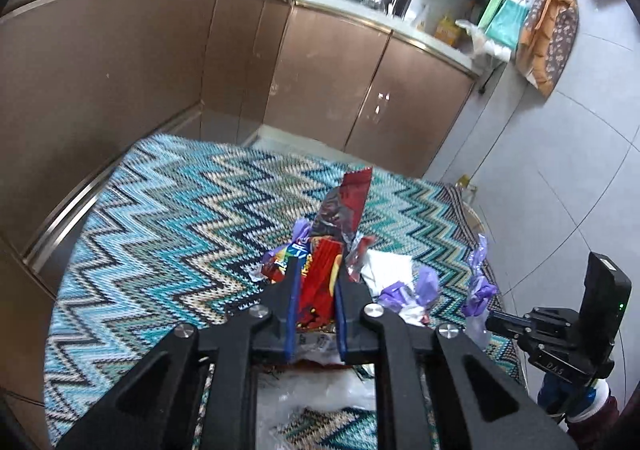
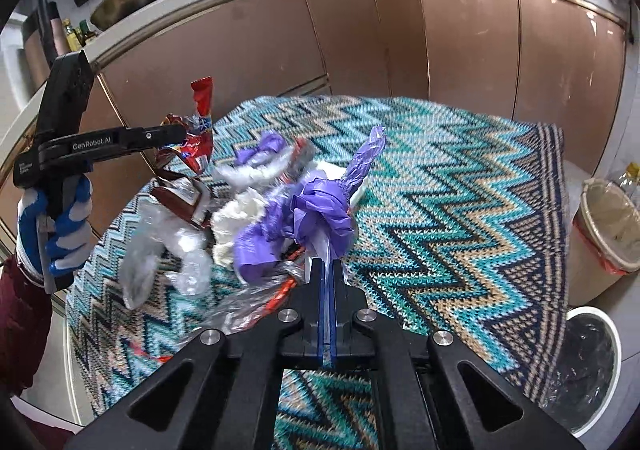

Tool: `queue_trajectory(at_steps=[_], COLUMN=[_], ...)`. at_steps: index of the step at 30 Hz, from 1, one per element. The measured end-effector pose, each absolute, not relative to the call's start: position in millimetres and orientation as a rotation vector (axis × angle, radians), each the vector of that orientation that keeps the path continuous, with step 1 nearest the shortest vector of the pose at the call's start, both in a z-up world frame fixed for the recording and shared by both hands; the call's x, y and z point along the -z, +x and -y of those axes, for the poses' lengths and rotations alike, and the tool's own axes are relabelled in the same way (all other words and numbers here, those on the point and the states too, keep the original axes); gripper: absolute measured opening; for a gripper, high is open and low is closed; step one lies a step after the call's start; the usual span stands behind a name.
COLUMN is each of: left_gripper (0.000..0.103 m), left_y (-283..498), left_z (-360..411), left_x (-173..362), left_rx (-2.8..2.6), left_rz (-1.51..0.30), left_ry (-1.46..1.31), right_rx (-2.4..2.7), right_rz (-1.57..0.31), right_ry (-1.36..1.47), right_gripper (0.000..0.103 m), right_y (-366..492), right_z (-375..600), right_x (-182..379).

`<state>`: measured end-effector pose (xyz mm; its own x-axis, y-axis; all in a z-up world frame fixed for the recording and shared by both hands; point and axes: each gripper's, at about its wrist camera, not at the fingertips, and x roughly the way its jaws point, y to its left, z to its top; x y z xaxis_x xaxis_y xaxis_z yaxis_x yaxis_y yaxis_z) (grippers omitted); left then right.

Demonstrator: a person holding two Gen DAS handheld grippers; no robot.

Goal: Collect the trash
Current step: 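Carry the red wrapper and purple bag to the black-lined bin and release both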

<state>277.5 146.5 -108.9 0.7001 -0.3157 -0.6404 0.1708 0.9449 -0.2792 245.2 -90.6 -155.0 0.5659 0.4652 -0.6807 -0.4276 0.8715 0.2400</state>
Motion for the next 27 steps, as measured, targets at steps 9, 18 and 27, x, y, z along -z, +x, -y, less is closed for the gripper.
queue_trajectory(at_steps=[9,18,27], left_gripper=[0.014,0.014,0.014], left_y=[235,239,282], left_z=[-95,72,254], left_x=[61,63,114], left_rx=[0.363,0.607,0.695], left_rz=[-0.685,-0.747,-0.885], left_ry=[-0.129,-0.015,0.101], right_rx=[-0.478,-0.244,0.030], right_rz=[-0.726,-0.710,-0.767], right_ry=[0.113,0.212,0.292], right_gripper=[0.001,0.001,0.001], right_y=[200,157,161], right_z=[120,229,347], right_x=[126,133,174])
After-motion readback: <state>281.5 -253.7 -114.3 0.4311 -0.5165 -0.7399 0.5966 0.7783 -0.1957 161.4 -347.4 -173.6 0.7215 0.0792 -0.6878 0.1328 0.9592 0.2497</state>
